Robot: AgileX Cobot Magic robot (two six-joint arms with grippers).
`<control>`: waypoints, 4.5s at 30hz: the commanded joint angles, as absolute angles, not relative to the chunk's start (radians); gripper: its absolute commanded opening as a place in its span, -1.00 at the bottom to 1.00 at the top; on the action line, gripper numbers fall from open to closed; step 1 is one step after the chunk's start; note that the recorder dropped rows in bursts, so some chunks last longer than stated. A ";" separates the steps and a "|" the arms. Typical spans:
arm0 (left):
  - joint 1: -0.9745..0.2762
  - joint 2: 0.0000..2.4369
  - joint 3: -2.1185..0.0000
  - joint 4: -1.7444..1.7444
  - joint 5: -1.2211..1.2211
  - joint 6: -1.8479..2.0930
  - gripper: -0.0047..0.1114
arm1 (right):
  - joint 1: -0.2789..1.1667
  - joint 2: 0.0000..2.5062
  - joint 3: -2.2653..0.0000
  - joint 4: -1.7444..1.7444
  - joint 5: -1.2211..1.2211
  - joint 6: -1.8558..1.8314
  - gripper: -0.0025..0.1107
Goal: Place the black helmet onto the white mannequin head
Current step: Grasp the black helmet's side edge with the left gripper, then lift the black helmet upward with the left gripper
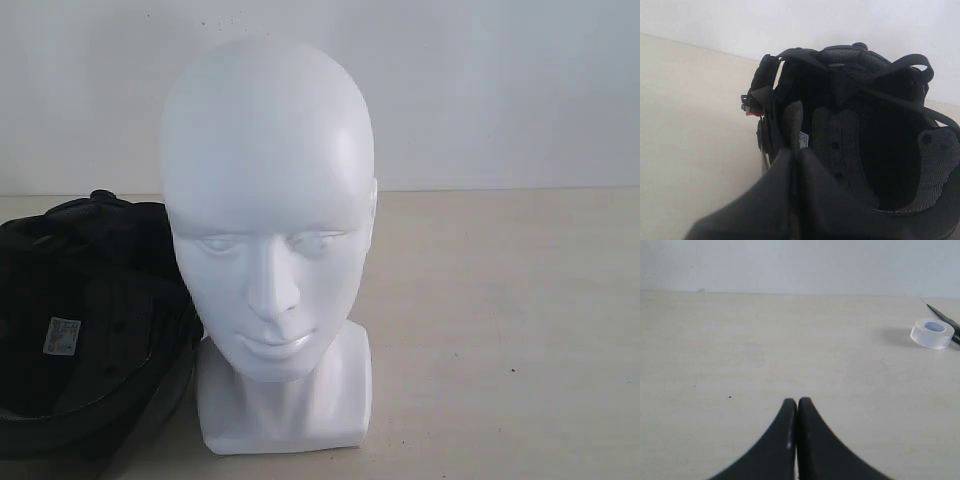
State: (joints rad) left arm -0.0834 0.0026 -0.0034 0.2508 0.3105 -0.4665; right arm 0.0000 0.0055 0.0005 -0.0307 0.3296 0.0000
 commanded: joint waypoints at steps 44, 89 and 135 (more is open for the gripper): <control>-0.092 0.980 -0.613 -0.795 0.790 0.720 0.10 | -0.001 0.000 0.000 -0.037 0.326 0.000 -0.96; -0.339 1.391 -0.752 -0.698 0.508 0.754 0.11 | -0.001 0.000 0.000 -0.037 0.324 0.000 -0.96; -0.407 1.350 -0.752 -0.470 0.600 0.619 -0.01 | -0.001 0.000 0.000 -0.037 0.322 0.000 -0.96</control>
